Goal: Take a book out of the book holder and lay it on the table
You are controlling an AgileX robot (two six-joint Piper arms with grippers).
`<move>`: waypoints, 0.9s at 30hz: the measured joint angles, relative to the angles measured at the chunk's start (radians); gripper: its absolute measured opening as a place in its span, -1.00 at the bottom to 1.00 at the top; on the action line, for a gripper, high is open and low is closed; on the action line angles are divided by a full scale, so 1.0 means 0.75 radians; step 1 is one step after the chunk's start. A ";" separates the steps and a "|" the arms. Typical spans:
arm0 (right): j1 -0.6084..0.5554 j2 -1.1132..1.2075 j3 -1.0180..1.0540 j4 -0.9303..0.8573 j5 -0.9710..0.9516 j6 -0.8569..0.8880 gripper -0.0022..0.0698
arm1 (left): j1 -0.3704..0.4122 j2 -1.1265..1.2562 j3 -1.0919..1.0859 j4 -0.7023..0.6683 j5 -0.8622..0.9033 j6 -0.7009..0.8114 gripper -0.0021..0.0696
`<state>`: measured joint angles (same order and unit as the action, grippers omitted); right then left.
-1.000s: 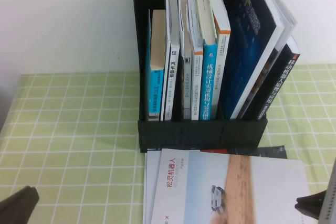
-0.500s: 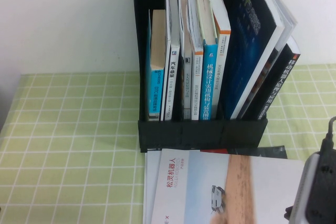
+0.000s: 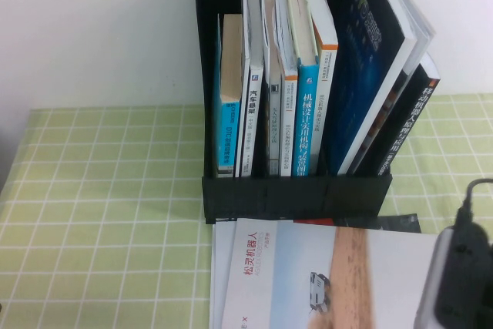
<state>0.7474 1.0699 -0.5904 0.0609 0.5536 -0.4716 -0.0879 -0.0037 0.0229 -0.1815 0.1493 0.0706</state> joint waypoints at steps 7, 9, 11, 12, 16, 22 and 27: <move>-0.130 -0.284 0.000 -0.111 0.017 -0.008 -0.94 | 0.000 0.000 0.000 0.001 0.000 -0.002 -0.95; -0.207 -0.347 0.000 -0.121 0.033 -0.008 -0.94 | 0.000 0.000 0.000 0.001 0.000 0.001 -0.95; -0.280 -0.412 0.000 -0.127 0.045 -0.008 -0.94 | 0.000 0.000 0.003 0.001 0.000 -0.002 -0.95; -0.315 -0.445 0.000 -0.134 0.048 -0.012 -0.94 | 0.000 0.000 0.003 0.001 0.000 -0.002 -0.95; -0.441 -0.582 0.018 -0.116 0.008 -0.002 -0.94 | 0.000 0.000 0.003 0.001 0.000 -0.002 -0.95; -0.631 -0.890 0.311 0.083 -0.328 0.043 -0.94 | 0.000 0.000 0.003 0.001 0.000 -0.002 -0.95; -0.836 -1.246 0.649 0.184 -0.489 0.128 -0.94 | 0.000 0.000 0.003 0.001 0.000 -0.002 -0.95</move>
<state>0.1207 0.1354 -0.1040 0.1992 0.1866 -0.3757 -0.0879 -0.0037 0.0250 -0.1809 0.1493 0.0690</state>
